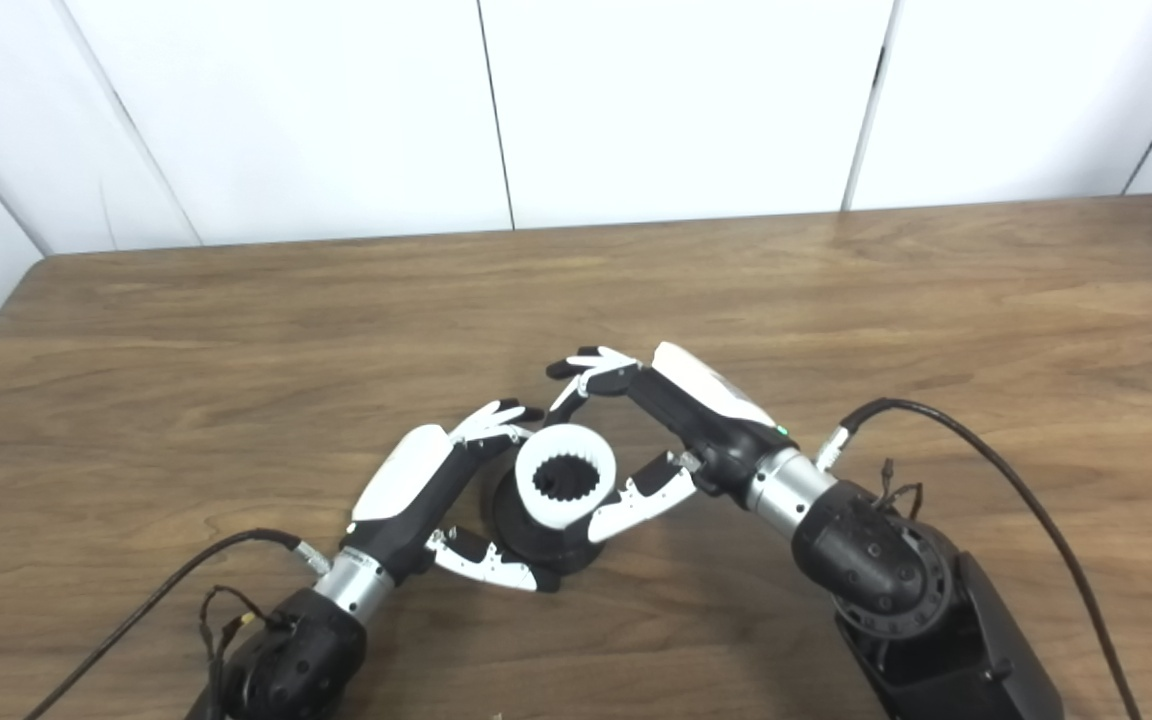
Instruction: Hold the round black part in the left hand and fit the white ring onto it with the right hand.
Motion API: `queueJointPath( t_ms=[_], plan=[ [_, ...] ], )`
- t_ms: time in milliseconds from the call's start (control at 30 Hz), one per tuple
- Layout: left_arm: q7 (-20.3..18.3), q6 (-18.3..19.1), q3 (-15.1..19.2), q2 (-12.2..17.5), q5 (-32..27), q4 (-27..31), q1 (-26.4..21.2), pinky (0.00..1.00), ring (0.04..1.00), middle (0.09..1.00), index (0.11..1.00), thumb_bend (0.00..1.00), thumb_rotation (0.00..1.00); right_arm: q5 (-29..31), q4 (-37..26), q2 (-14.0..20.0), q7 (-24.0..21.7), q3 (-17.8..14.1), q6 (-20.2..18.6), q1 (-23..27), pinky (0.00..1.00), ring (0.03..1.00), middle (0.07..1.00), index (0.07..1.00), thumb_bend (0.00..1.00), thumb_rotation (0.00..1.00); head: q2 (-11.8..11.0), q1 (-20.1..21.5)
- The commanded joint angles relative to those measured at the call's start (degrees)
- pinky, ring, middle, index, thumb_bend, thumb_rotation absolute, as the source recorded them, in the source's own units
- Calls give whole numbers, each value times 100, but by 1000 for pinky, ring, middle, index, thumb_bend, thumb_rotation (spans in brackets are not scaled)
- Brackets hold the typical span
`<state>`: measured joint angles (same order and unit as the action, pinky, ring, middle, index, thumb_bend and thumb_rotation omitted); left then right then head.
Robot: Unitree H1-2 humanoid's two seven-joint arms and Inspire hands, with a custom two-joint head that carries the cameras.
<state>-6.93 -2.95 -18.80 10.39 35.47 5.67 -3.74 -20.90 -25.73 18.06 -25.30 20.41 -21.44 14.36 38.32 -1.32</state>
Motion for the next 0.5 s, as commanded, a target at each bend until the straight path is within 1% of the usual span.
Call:
queueJointPath(
  t_ms=[0, 100, 233, 467],
  plan=[
    [6, 10, -22, 62, 150, 60, -94, 863, 953, 890, 590, 838, 214, -21, -150, -84, -1, 5, 84, 167, 871, 967, 876, 489, 525, 152, 0, 0],
    [35, -10, -23, 49, 164, 72, -92, 846, 946, 884, 583, 843, 196, -36, -103, -113, 6, 41, 101, 180, 873, 970, 876, 488, 525, 152, 14, -23],
    [62, -30, -24, 42, 136, 78, -74, 847, 945, 884, 577, 843, 173, -105, 3, -140, 17, 80, 124, 211, 861, 970, 878, 488, 525, 152, -6, -46],
    [88, -13, -15, 48, 155, 100, -21, 849, 946, 888, 572, 841, 189, -134, 140, -216, 71, 92, 197, 214, 876, 973, 878, 488, 525, 153, -50, -67]
  ],
)
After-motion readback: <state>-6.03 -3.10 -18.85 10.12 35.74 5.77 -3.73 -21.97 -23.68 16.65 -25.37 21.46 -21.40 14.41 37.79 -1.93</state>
